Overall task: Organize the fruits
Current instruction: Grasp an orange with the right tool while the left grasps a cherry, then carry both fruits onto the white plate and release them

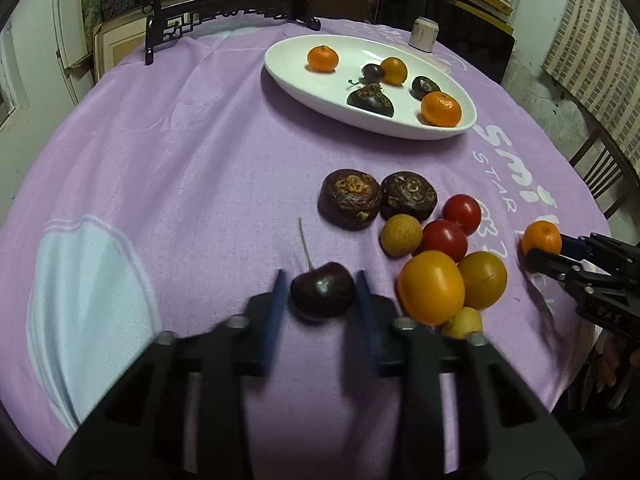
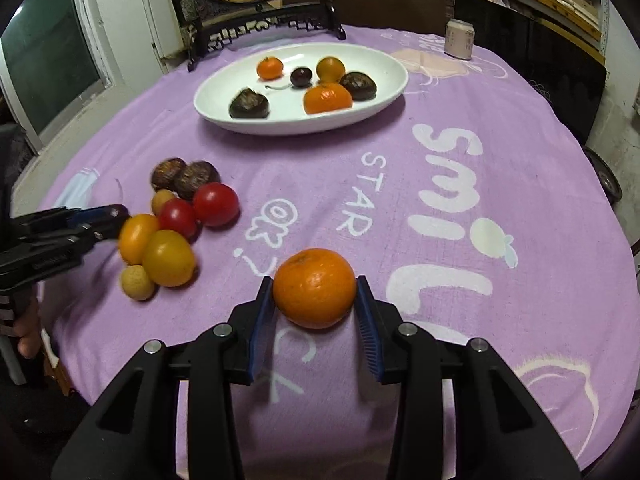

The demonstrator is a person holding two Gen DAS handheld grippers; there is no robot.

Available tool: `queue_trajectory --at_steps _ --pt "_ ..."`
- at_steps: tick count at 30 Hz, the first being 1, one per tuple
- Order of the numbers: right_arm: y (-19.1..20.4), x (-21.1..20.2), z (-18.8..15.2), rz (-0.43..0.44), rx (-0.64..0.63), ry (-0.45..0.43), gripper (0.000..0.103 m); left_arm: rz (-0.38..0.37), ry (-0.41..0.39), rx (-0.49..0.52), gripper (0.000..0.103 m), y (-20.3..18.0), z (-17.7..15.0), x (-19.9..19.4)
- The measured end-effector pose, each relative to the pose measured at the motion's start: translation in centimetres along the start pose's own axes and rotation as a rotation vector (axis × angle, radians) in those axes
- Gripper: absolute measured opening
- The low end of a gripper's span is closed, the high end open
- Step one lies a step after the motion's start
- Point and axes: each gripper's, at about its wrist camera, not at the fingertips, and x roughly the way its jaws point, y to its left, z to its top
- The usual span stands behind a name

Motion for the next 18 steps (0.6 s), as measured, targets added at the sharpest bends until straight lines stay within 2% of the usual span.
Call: queue_trajectory --at_steps 11,14,18 --pt "-0.2 -0.9 0.7 0.016 0.021 -0.041 0.040 -0.024 -0.040 -0.013 0.031 0.4 0.3 -2.0" --pt "0.0 -1.4 1.3 0.023 0.014 -0.047 0.040 -0.026 -0.060 0.008 0.031 0.1 1.2 -2.8" --pt "0.5 -1.7 3.3 0.031 -0.027 -0.068 0.040 0.001 -0.121 0.043 0.031 -0.3 4.1 -4.3"
